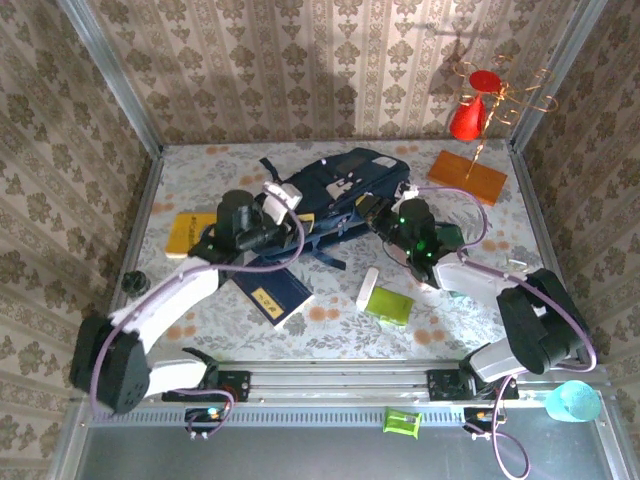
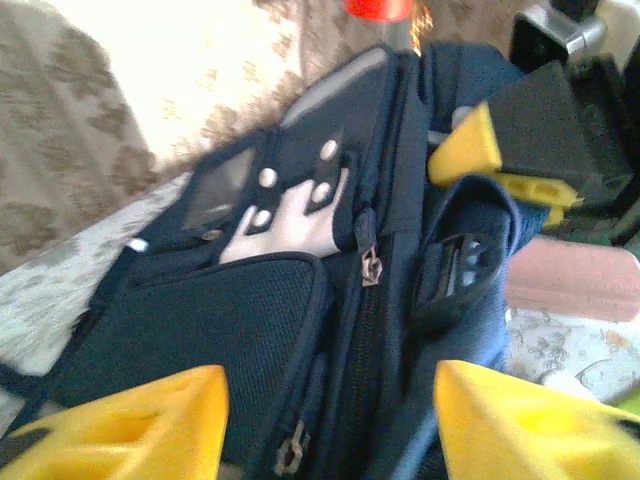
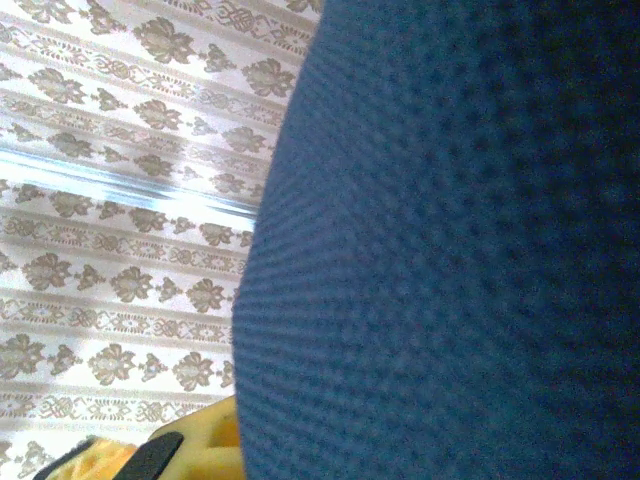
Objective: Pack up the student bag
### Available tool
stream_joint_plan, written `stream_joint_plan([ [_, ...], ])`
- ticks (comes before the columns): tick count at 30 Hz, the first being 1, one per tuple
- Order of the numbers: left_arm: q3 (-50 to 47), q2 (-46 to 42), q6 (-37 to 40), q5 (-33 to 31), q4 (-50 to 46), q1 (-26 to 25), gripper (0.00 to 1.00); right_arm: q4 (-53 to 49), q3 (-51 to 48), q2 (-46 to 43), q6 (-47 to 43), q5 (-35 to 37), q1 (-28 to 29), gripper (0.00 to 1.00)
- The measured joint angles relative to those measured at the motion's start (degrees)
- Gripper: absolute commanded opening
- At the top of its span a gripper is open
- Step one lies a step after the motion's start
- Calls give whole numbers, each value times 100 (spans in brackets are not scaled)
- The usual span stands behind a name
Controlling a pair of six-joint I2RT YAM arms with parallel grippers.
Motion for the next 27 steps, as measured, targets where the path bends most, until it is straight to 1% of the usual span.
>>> stream_joint_plan([
  [3, -514, -815, -603, -645, 13, -546, 60, -59, 0, -83, 35, 490, 286, 14],
  [5, -800, -1071, -951, -883, 9, -894, 56, -90, 0, -157, 44, 787, 463, 14],
  [8, -1182, -997, -1335, -1132, 107, -1329, 51, -118, 0, -282, 22, 1178, 688, 14],
  [11, -1447, -468, -1506, -1189, 398, -1639, 49, -149, 0, -387, -15, 1458, 857, 14],
  [14, -1460, 140, -1504, -1187, 774, -1738, 49, -153, 0, -413, -44, 1585, 933, 14],
  [18, -1460, 662, -1434, -1263, 1513, -1735, 49, -175, 0, -413, -70, 1628, 964, 14],
  [27, -1659, 1176, -1187, -1753, 3254, -1716, 43, -181, 0, -413, -153, 1631, 975, 13],
])
